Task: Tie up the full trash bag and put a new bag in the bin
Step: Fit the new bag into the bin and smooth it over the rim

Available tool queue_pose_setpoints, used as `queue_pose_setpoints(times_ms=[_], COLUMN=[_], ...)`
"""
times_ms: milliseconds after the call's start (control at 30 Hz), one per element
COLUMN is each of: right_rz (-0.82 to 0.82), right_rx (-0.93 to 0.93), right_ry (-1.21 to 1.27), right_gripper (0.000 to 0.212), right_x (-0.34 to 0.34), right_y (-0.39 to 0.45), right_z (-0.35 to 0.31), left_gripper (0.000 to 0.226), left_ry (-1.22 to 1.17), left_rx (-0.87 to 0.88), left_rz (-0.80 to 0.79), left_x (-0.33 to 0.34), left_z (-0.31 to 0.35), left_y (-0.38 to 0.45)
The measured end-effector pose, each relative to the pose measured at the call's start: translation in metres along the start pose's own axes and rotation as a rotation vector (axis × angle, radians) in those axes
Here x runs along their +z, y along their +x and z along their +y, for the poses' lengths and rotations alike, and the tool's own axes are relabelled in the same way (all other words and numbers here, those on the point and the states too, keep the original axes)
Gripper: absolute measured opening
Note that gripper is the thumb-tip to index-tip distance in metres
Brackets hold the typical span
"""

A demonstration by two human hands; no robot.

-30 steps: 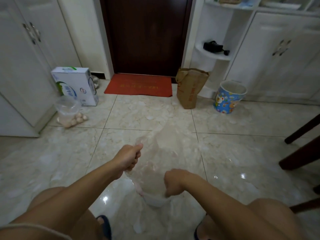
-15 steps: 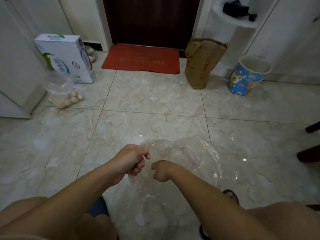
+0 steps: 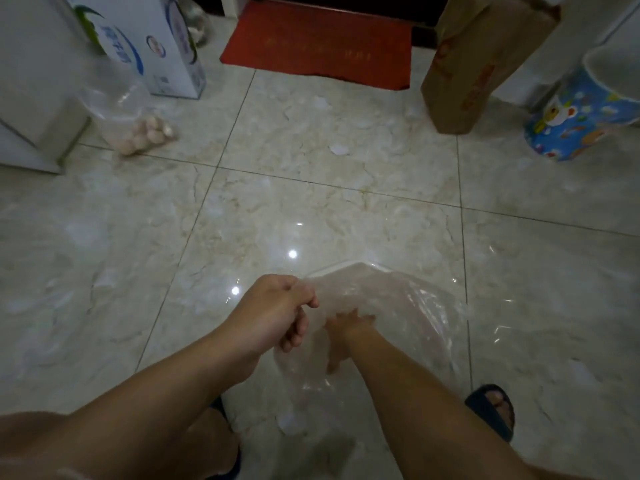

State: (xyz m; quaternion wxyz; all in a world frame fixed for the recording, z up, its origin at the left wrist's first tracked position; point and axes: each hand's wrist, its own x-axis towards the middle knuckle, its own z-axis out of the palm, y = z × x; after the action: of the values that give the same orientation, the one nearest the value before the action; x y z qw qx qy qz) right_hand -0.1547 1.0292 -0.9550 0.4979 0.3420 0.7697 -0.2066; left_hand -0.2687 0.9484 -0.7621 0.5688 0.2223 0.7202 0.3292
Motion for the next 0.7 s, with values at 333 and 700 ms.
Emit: queue_pose_setpoints(times_ms=[333, 700], right_rz=[0.125, -0.028], right_rx=[-0.048, -0.139], right_ry=[0.066, 0.099], right_gripper=[0.087, 0.071], right_x=[0.033, 0.007], right_y=[0.057, 0.042], right_z=[0.009, 0.006], left_gripper=[0.019, 0.027], left_ry=[0.018, 0.278], left_rx=[-0.046, 0.019], left_rz=[0.107, 0.216], left_x=[-0.008, -0.003], left_z=[-0.006, -0.016], left_y=[0.020, 0.026])
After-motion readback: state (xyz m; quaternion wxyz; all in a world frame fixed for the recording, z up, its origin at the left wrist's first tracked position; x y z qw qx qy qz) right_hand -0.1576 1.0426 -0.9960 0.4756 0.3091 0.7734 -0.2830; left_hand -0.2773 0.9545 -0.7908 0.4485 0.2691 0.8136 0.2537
